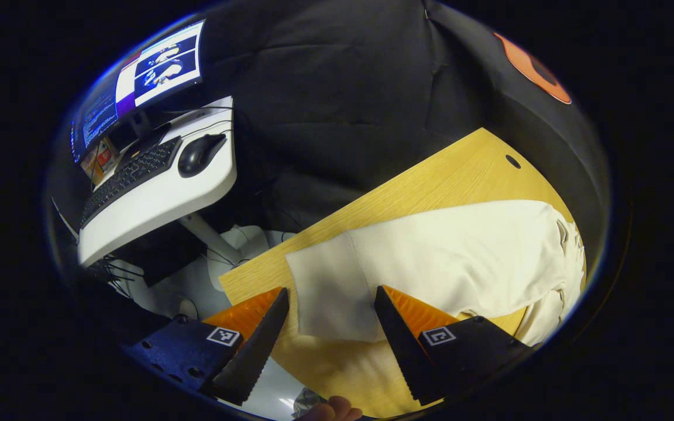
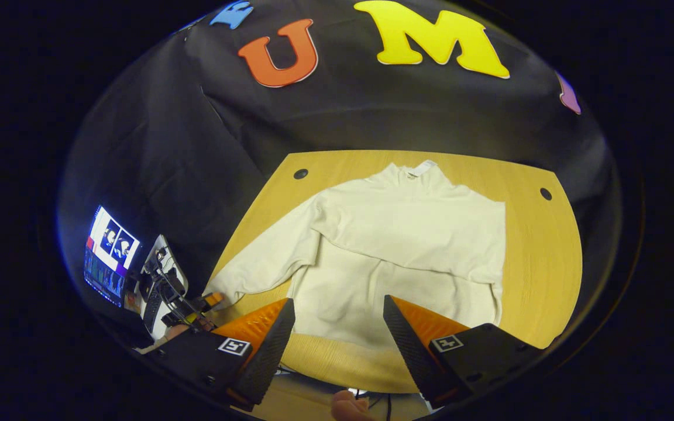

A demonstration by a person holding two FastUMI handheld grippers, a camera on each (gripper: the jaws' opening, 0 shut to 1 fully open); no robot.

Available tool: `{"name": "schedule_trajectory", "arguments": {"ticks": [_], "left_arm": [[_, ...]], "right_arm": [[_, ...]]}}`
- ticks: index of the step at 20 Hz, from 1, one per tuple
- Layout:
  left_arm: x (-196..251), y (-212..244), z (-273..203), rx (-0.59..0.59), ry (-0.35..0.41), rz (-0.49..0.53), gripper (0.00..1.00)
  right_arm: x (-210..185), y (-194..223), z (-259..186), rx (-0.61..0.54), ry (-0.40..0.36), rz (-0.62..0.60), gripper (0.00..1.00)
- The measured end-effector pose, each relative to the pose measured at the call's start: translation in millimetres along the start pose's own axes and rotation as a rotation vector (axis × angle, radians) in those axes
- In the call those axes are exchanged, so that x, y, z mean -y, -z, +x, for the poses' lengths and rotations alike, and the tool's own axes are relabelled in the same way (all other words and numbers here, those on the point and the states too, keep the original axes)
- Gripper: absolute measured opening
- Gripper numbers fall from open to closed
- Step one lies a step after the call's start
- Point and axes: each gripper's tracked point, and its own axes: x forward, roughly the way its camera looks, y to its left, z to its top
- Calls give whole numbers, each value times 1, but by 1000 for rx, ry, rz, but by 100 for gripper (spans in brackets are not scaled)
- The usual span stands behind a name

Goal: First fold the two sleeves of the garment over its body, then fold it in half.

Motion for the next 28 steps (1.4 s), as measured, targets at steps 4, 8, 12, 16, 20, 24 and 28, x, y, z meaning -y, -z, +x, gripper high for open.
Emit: {"name": "schedule_trajectory", "arguments": {"ticks": [4, 8, 12, 16, 20, 24, 28], "left_arm": [[0, 0, 4, -65, -10, -22, 96], [5, -4, 6, -134, -1, -4, 96], [10, -6, 5, -191, 10, -3, 93], [12, -7, 8, -223, 27, 38, 86], [19, -6, 8, -238, 32, 29, 73], [28, -6, 8, -245, 30, 43, 46], [32, -6, 6, -249, 11, 76, 29]], "right_arm": [[30, 5, 0, 2, 35, 25, 95], [58, 2, 1, 13, 61, 108, 92], [83, -13, -2, 54, 59, 205, 96], [109, -11, -8, 70, 91, 223, 91], [128, -3, -14, 79, 95, 264, 91], [148, 5, -26, 98, 108, 260, 95], [168, 15, -31, 101, 104, 297, 95]]}}
